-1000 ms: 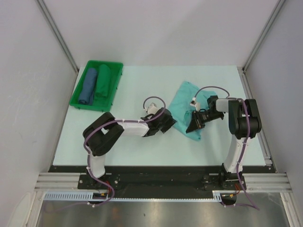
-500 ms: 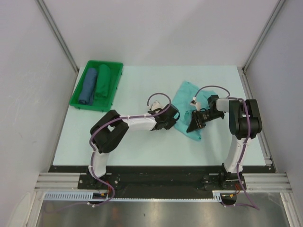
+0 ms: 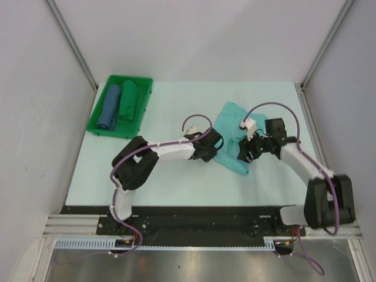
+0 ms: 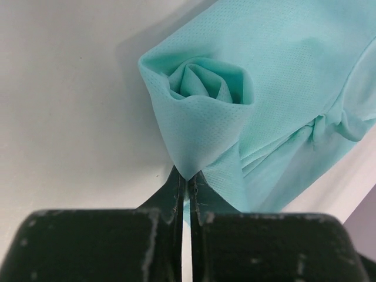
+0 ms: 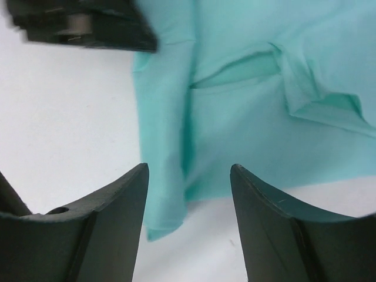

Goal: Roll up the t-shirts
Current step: Roll the T-shirt to the center of the board.

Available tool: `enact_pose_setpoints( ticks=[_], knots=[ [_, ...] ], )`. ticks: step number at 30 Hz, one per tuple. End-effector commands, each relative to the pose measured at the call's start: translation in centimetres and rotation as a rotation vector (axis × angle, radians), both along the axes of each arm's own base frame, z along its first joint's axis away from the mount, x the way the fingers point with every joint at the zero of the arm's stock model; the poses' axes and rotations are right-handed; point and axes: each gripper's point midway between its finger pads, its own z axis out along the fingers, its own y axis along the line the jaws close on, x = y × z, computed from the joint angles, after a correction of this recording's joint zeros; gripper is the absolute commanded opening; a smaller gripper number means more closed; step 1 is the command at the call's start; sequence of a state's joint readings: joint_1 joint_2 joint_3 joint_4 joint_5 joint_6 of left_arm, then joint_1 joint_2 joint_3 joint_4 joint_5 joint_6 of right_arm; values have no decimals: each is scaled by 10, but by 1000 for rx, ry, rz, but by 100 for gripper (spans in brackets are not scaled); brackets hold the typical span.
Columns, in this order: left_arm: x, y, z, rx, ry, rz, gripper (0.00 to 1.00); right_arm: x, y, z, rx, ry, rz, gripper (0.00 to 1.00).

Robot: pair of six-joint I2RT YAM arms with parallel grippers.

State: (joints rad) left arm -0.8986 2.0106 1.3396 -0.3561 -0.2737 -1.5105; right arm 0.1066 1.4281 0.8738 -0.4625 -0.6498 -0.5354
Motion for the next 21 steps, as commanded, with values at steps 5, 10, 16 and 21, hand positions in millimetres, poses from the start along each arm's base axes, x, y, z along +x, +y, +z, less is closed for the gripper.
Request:
enact_pose_setpoints(
  ticks=[5, 10, 16, 21],
  knots=[
    [-15, 11, -6, 52, 102, -36, 0, -24, 24, 31, -308, -566, 74, 66],
    [-15, 10, -6, 41, 116, -43, 0, -48, 41, -4, -472, -643, 166, 66],
    [-12, 11, -2, 42, 116, -49, 0, -45, 52, -21, -594, -721, 178, 66],
    [-11, 14, -4, 48, 120, -47, 0, -34, 46, -39, -695, -720, 161, 64]
  ],
)
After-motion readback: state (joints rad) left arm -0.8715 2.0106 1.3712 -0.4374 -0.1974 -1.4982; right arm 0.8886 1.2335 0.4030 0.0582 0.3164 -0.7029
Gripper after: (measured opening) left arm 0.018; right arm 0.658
